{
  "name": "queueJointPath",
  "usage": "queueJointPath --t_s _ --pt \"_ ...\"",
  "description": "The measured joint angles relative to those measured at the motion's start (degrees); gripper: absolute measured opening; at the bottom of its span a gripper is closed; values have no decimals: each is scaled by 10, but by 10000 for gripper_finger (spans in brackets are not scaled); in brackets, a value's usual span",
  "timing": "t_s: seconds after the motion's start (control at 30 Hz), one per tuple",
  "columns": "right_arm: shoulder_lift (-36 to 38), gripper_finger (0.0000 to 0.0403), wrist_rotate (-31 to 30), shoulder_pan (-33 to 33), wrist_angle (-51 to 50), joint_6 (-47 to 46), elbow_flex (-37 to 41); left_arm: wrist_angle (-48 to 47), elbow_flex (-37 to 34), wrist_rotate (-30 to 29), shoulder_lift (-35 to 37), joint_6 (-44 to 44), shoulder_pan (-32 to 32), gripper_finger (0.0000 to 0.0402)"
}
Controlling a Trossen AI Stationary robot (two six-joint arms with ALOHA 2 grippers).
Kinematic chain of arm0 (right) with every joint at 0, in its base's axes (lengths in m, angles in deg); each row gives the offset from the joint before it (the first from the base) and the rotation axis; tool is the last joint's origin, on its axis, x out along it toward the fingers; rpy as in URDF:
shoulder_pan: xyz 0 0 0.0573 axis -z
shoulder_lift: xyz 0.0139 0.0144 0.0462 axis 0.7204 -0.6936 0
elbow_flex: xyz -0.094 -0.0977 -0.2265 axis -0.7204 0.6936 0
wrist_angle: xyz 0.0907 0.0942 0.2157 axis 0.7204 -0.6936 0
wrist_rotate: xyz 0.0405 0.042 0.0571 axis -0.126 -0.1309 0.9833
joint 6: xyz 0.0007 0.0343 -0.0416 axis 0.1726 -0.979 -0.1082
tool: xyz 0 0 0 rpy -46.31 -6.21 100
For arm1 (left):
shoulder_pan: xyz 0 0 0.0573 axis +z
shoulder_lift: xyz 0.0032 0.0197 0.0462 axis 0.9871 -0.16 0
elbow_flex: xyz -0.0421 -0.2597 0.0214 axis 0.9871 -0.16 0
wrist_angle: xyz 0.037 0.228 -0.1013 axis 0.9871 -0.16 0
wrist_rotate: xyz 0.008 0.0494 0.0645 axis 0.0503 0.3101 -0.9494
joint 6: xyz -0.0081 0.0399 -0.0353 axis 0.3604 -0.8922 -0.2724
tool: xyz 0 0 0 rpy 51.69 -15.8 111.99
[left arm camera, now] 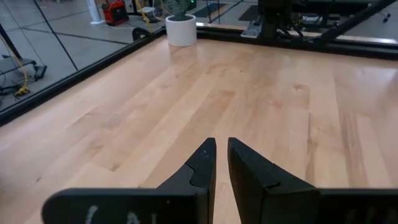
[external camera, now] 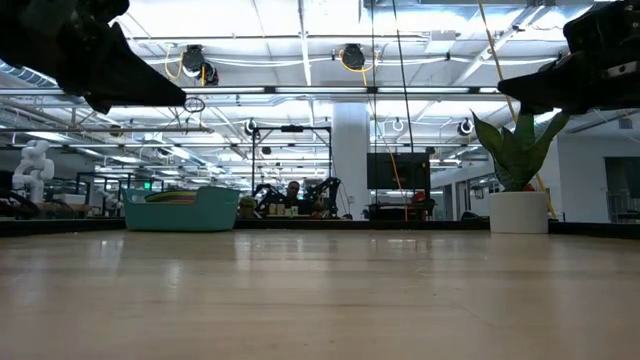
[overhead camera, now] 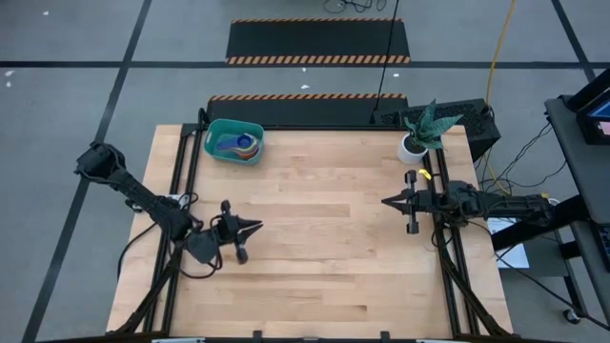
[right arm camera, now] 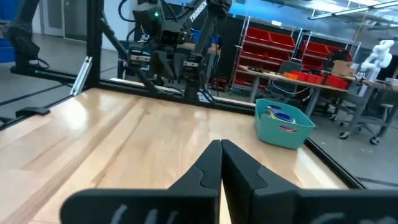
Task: Nest measuring cups in basket
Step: Return to Home Position
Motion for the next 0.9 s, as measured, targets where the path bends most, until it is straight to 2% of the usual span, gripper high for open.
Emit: queueJointPath --t_s 0.23,0.43,0.53,0.67,0.9 --pt "0 0 0 1 4 26 0 4 0 5 3 -45 7 44" --pt "0 0 0 1 5 24 0 17 0 90 4 -107 44 9" --pt "0 0 -1 1 6 24 0 38 -8 116 6 -128 62 6" --pt "0 0 -1 1 6 24 0 123 -45 169 23 -160 72 9" --pt "0 0 -1 1 6 24 0 182 -133 180 104 -182 74 9"
